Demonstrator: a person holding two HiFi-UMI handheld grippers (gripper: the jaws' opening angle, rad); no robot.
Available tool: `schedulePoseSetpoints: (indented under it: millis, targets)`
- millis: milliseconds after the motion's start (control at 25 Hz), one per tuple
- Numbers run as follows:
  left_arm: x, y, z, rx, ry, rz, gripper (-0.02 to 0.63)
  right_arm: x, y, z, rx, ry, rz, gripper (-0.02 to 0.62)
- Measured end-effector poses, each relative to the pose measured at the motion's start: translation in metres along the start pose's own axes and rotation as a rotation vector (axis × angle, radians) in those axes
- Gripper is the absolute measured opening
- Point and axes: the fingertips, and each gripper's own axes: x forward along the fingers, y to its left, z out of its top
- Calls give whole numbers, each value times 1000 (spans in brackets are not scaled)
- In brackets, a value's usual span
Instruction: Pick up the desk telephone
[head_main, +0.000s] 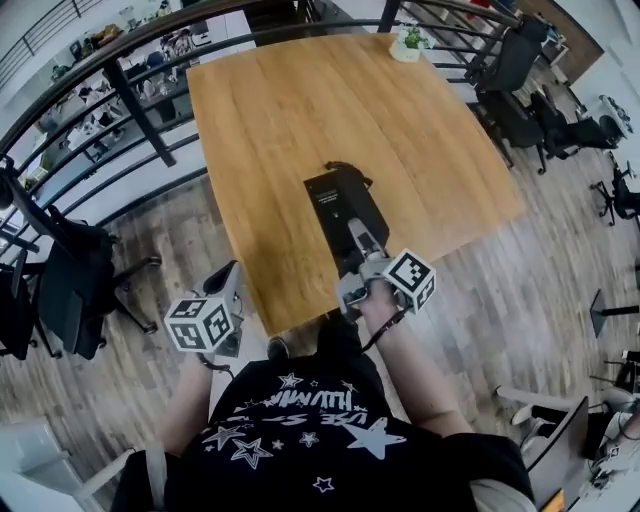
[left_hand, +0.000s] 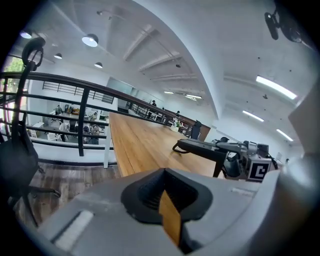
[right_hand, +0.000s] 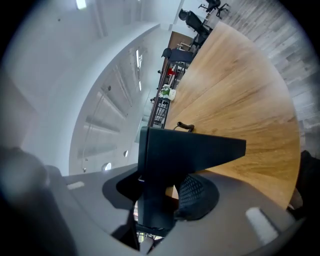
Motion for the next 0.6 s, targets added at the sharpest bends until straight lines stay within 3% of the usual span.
schedulePoseSetpoints:
  millis: [280, 600]
  targets:
    - [-17, 6, -14, 60, 26, -94, 2, -55, -8, -30, 36, -107, 7, 173]
    - [-22, -14, -3, 93, 2, -142, 2, -86, -3, -38, 56, -141, -2, 175]
